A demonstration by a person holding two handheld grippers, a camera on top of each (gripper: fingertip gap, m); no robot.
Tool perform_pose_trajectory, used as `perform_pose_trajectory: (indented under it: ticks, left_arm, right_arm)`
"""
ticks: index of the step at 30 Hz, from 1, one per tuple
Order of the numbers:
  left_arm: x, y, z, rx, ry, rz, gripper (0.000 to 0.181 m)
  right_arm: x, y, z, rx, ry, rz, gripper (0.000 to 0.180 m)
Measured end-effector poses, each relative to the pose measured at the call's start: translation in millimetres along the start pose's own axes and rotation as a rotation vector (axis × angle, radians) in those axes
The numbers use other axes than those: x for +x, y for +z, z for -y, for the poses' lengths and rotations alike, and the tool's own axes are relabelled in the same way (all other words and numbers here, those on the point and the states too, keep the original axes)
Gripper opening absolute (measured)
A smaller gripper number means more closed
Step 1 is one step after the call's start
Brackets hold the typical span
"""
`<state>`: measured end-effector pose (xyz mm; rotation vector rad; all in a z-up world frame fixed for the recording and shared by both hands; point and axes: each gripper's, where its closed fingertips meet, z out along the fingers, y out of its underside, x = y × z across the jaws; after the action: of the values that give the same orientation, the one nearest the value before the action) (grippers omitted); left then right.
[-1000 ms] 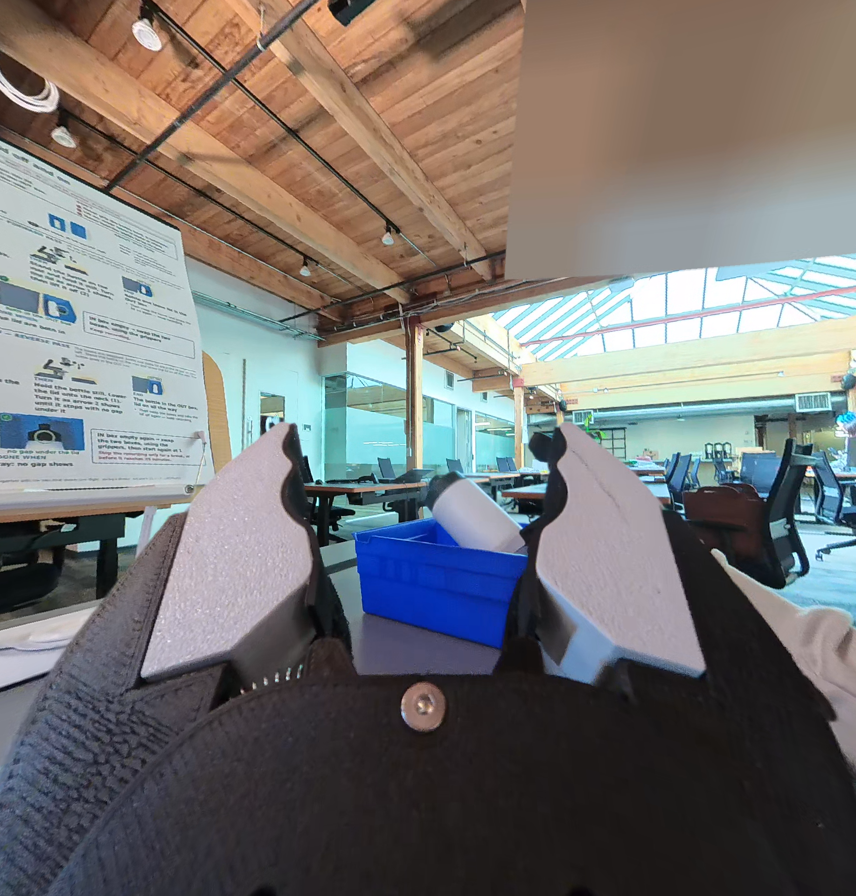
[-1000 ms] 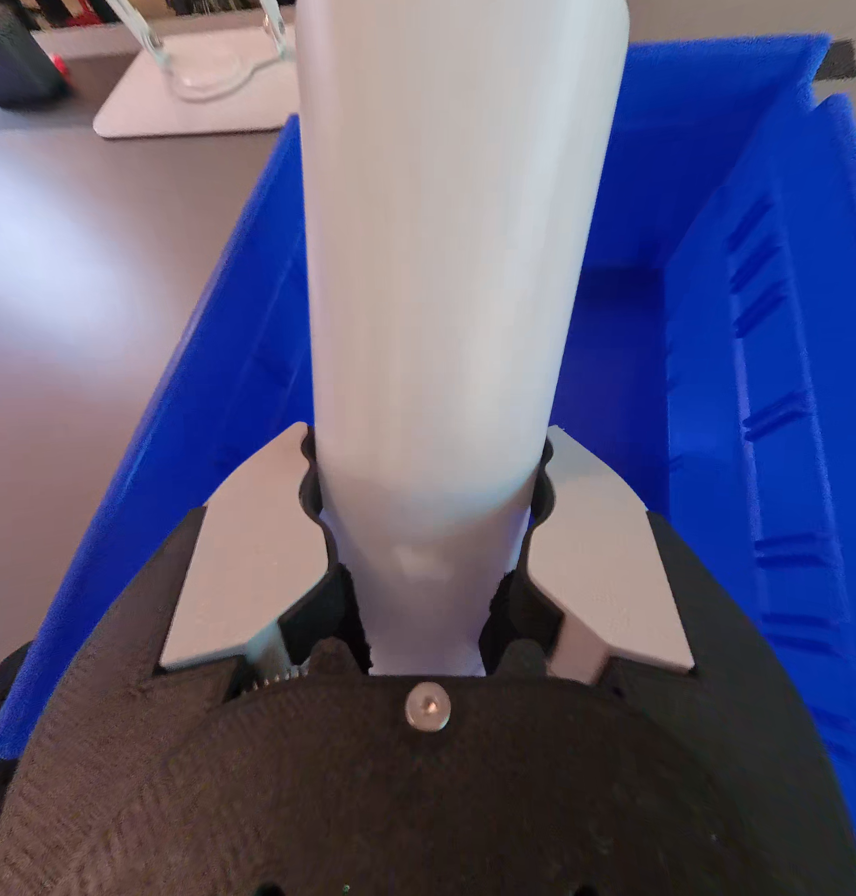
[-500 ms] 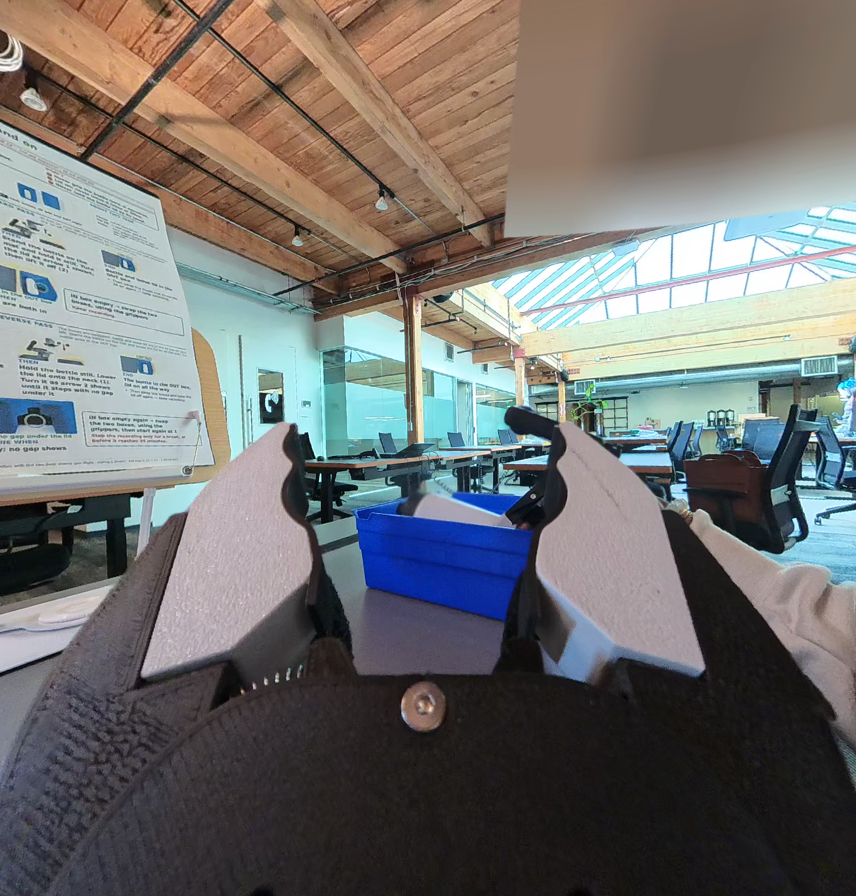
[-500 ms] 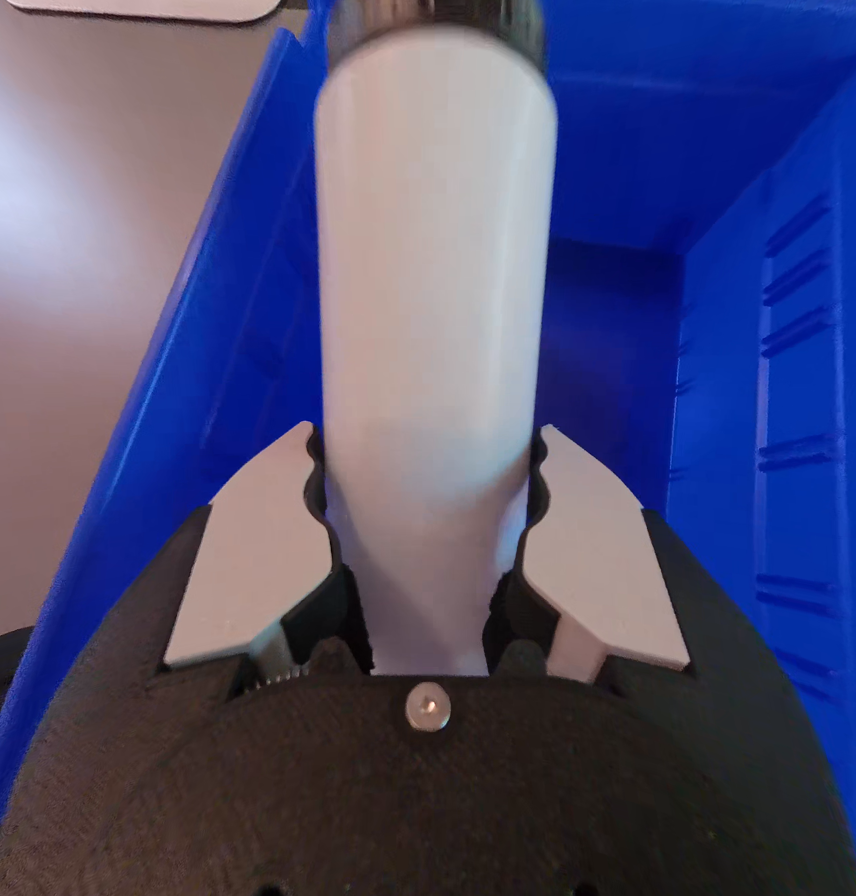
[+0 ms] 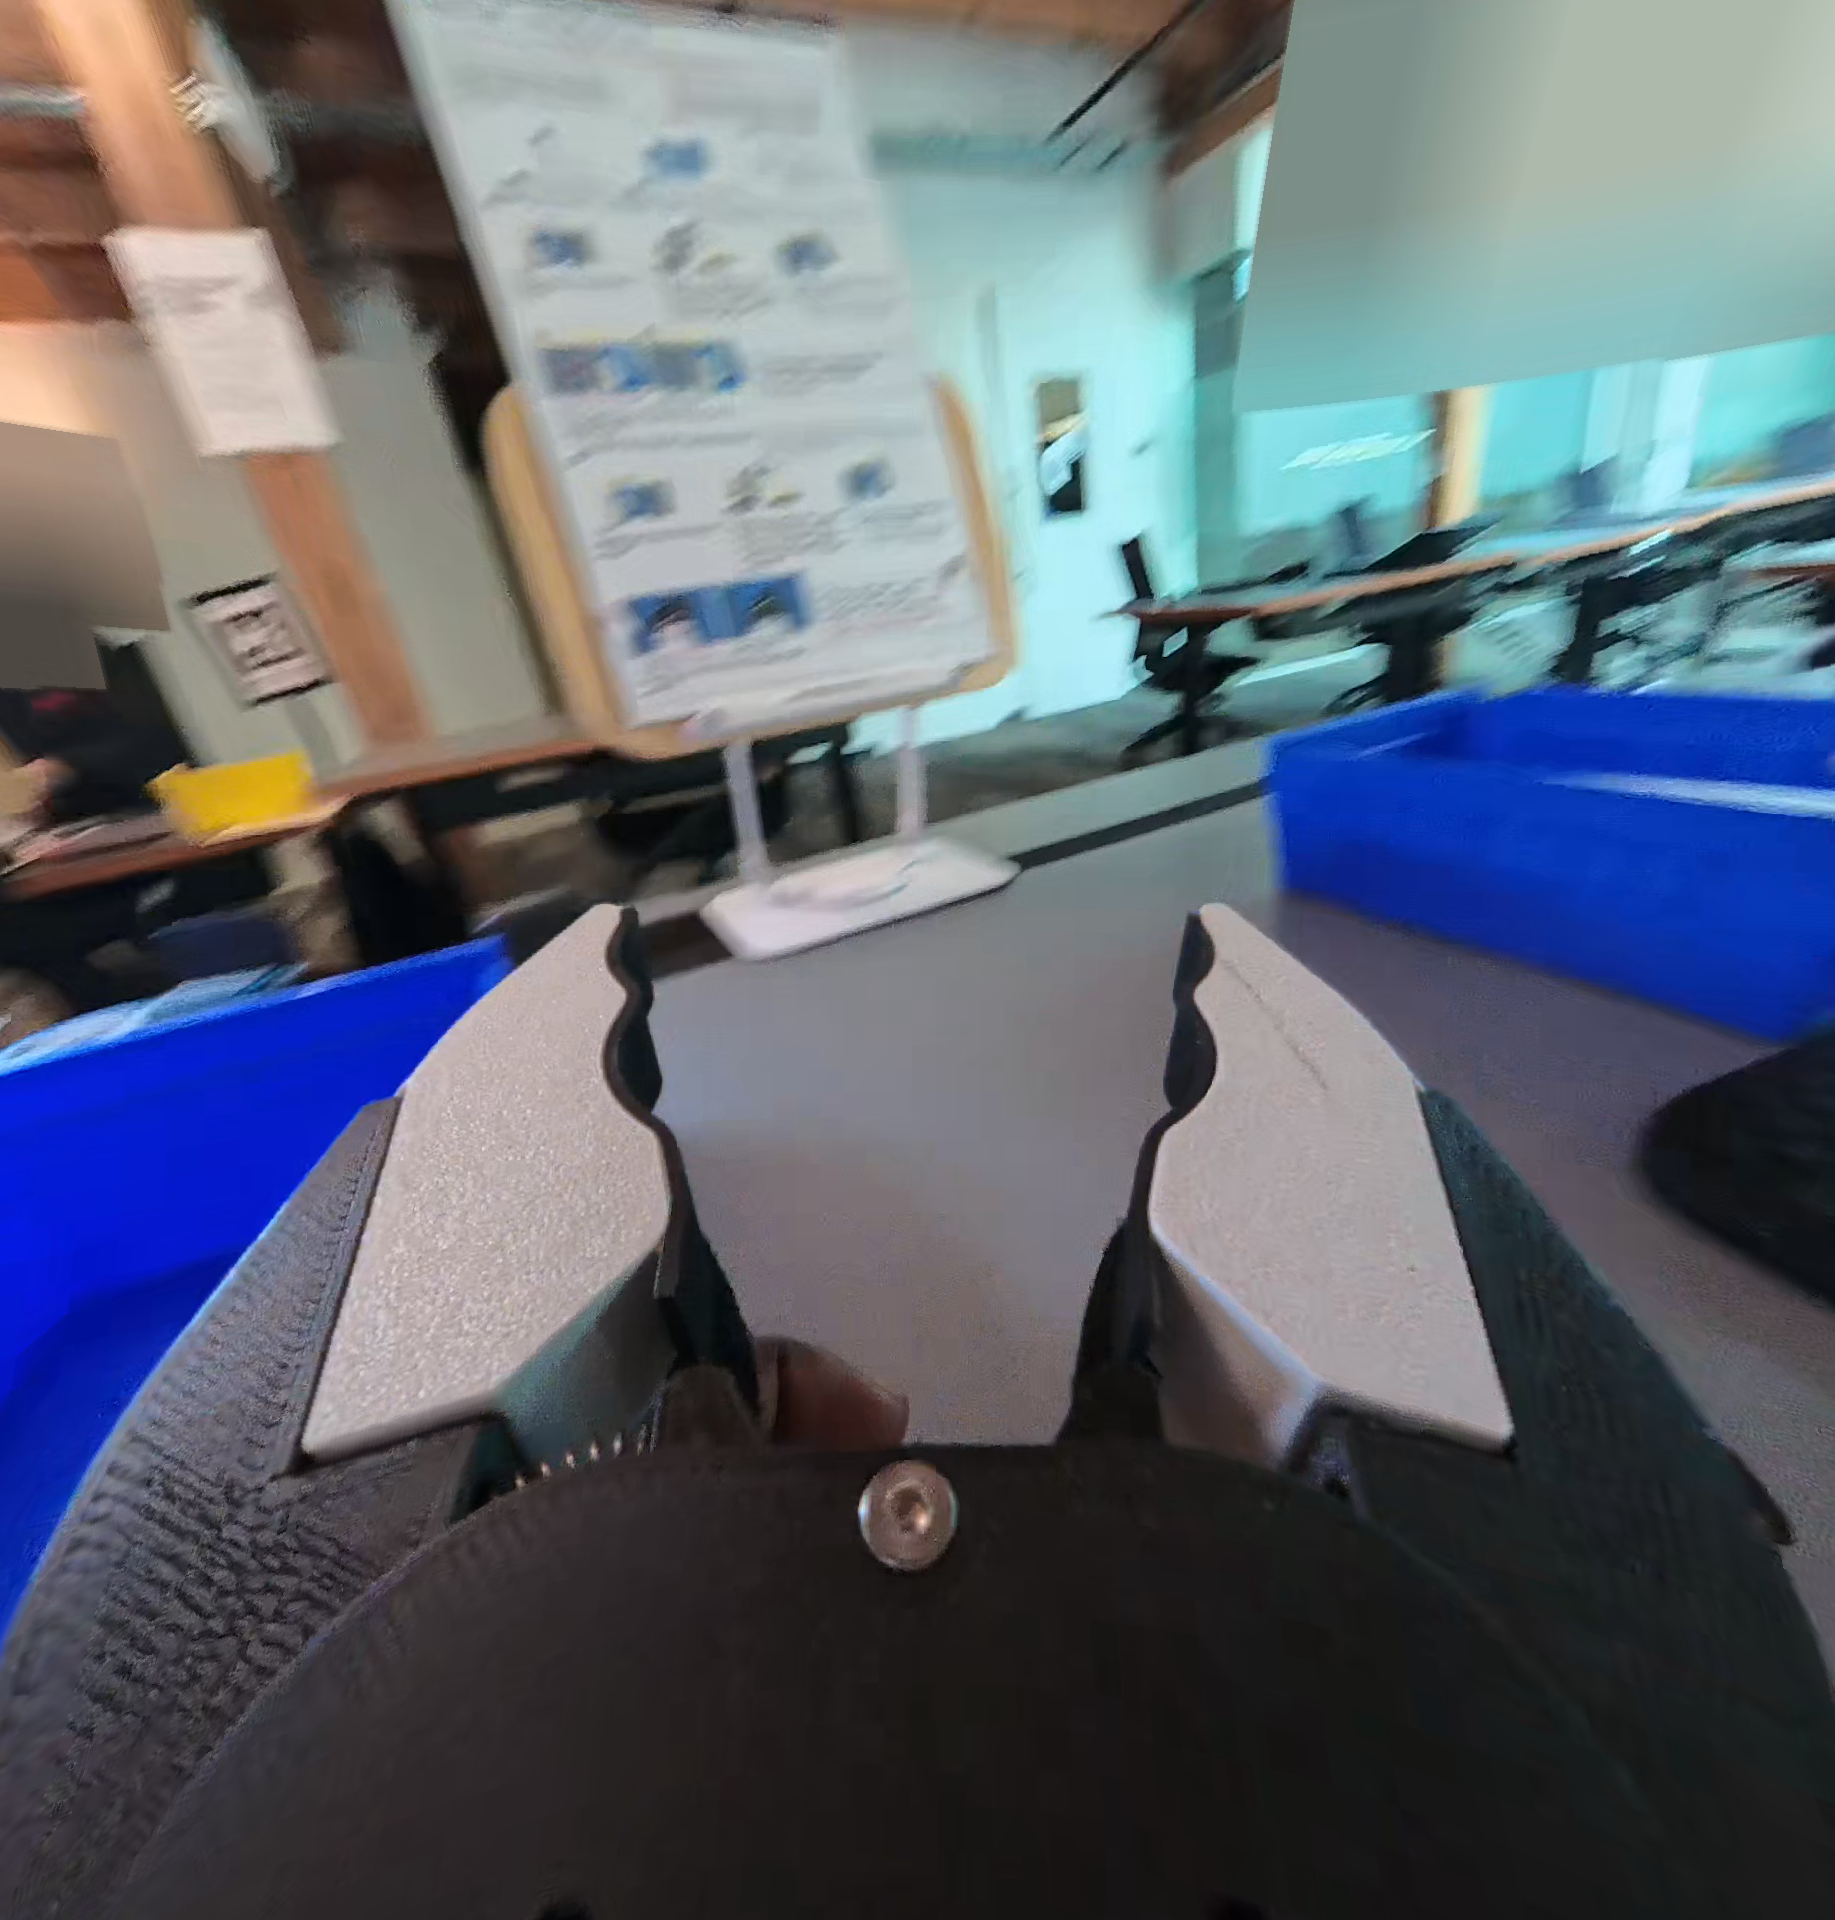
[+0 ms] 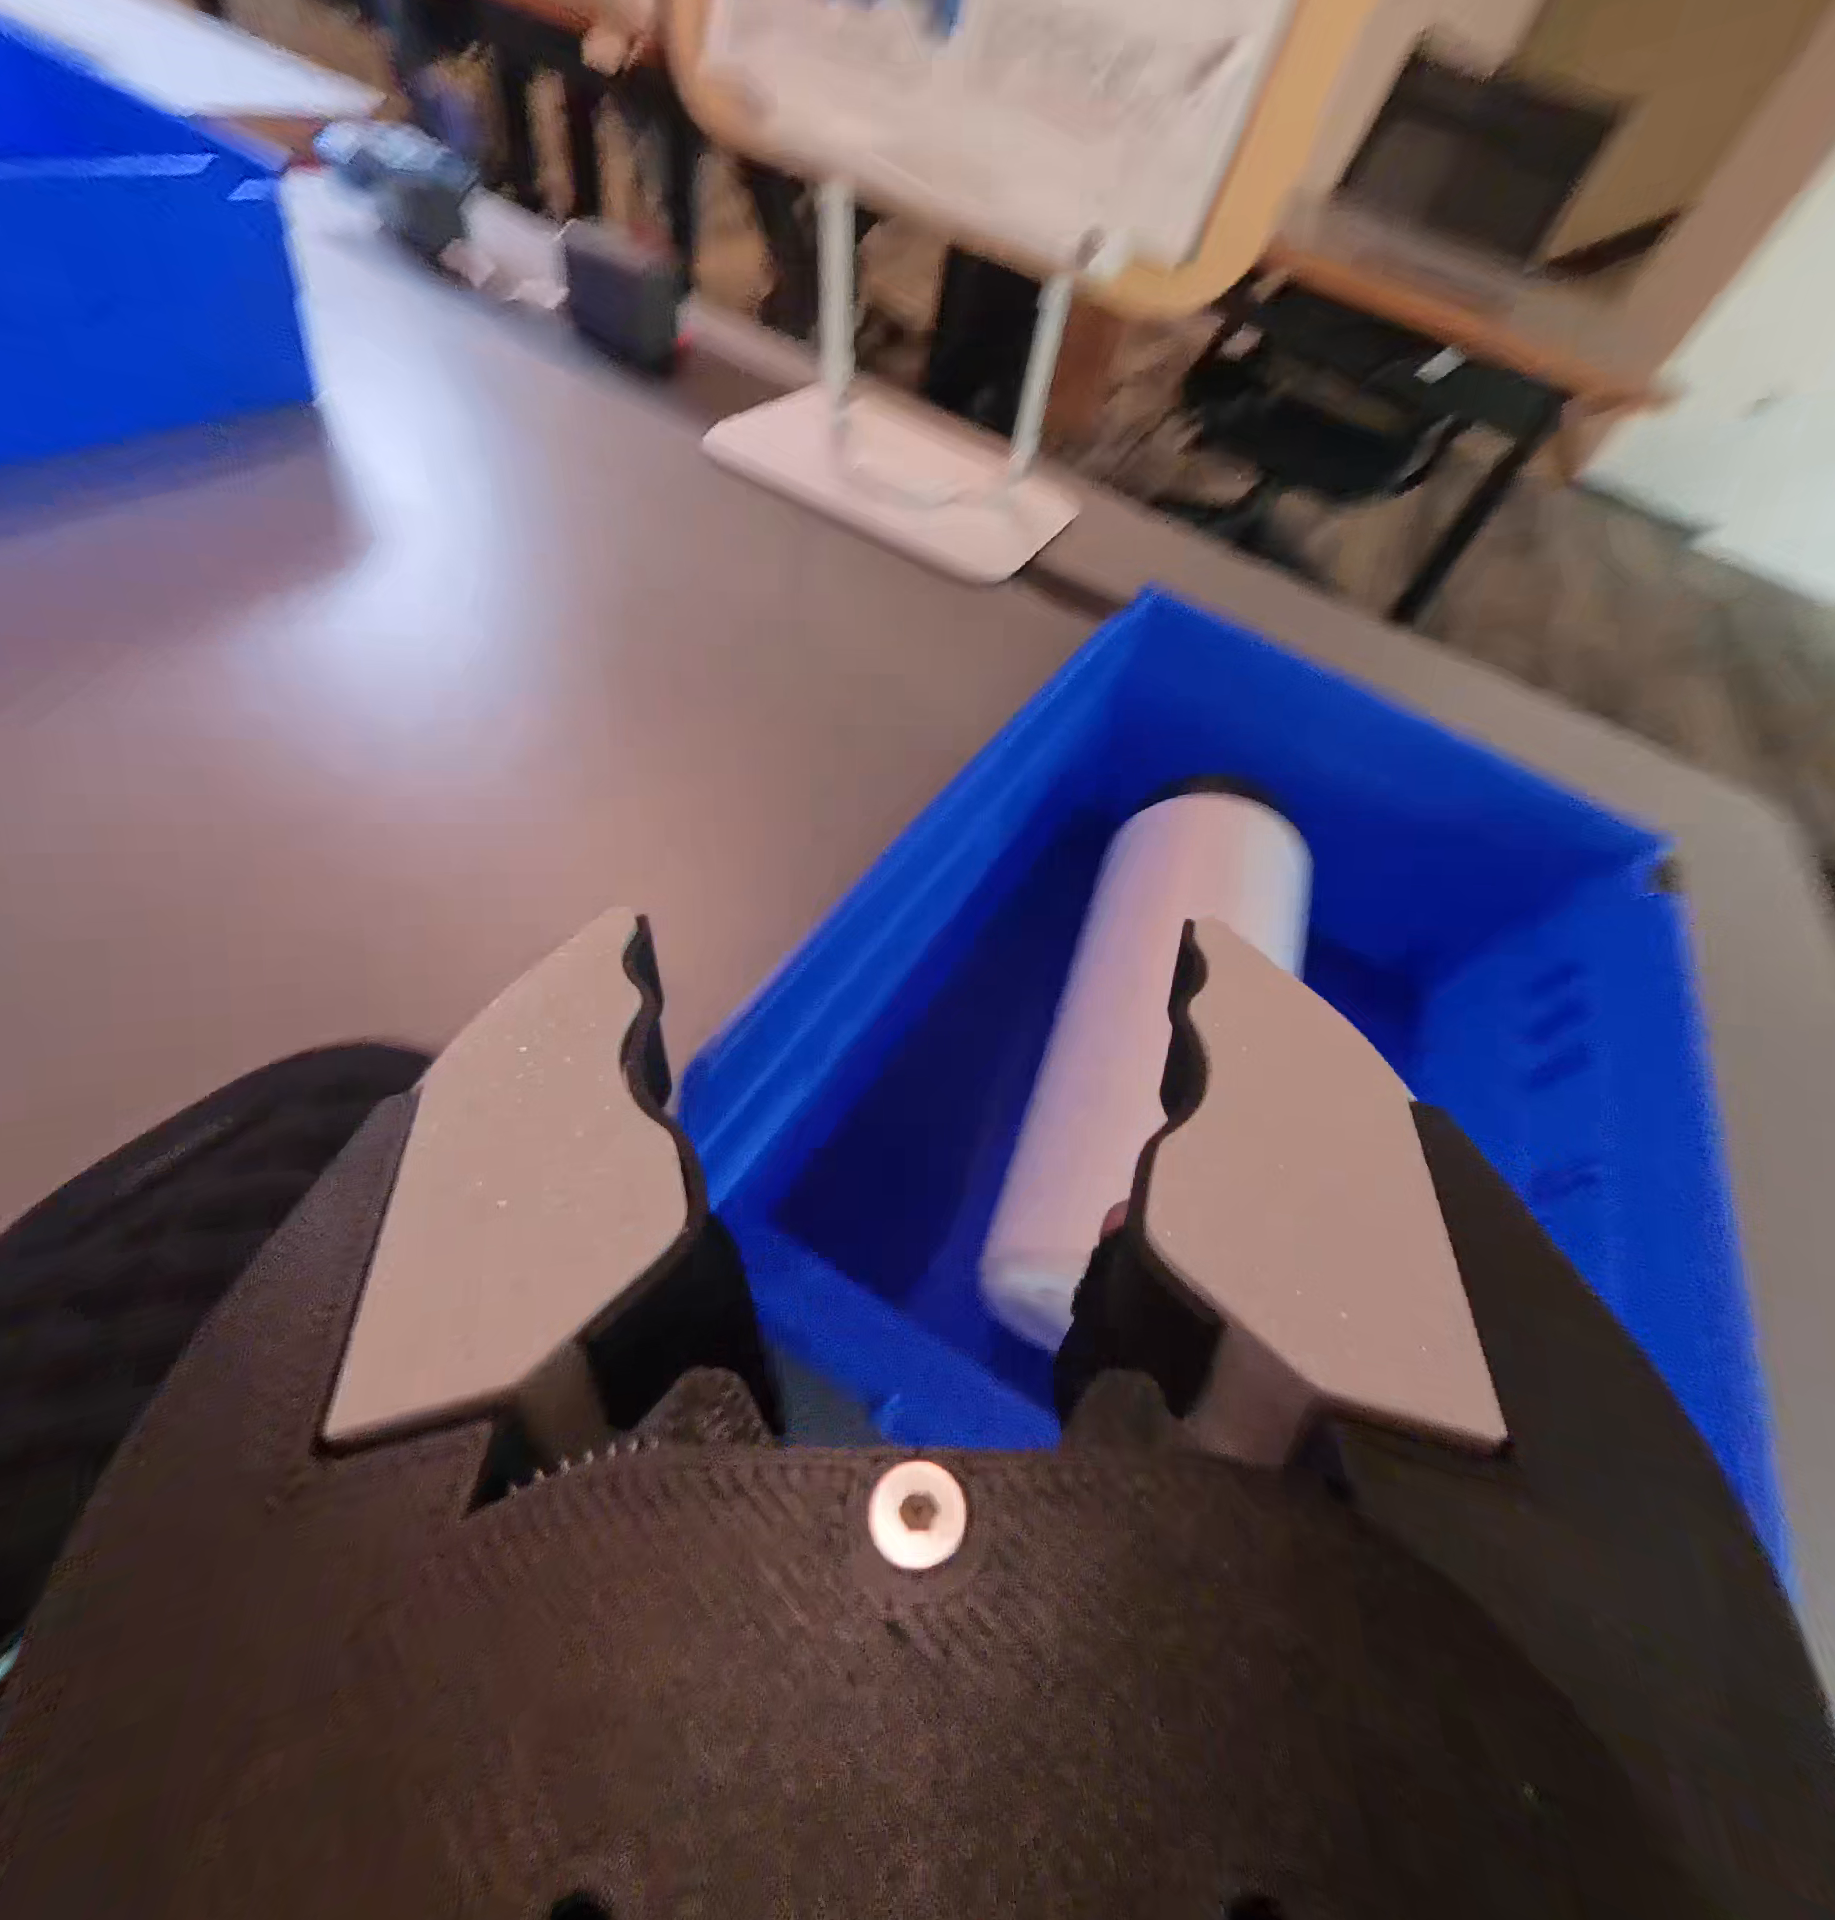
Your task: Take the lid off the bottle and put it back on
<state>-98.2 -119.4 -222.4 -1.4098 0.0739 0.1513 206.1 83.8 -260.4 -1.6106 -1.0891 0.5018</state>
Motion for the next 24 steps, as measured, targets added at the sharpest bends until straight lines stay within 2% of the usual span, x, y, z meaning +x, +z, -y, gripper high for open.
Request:
perform_pose_trajectory:
  ticks: [4, 7, 9, 10, 12, 16, 24]
  left_arm:
    - [-70, -41, -32, -0.232, 0.044, 0.217, 0.095]
    - [-85, -51, -70, -0.410, -0.004, 0.214, 0.092]
    - [-81, -48, -87, -0.446, -0.046, 0.185, 0.077]
    - [-80, -45, -93, -0.456, -0.035, 0.188, 0.066]
    - [-84, -41, -104, -0.488, 0.045, 0.215, 0.043]
    - [-97, -38, -109, -0.505, 0.176, 0.336, 0.009]
    - [-101, -40, -108, -0.482, 0.205, 0.377, 0.006]
  right_arm:
    - [-22, 14, -17, -0.170, 0.117, 0.112, 0.091]
    - [-26, 27, -40, -0.301, 0.127, 0.092, 0.085]
    - [-32, 34, -47, -0.344, 0.093, 0.093, 0.067]
    - [-38, 37, -47, -0.347, 0.076, 0.118, 0.051]
    - [-36, 44, -46, -0.349, 0.031, 0.071, 0.032]
    - [-42, 53, -42, -0.365, -0.042, 0.030, 0.030]
    - [-86, 81, -20, -0.311, -0.059, 0.085, 0.031]
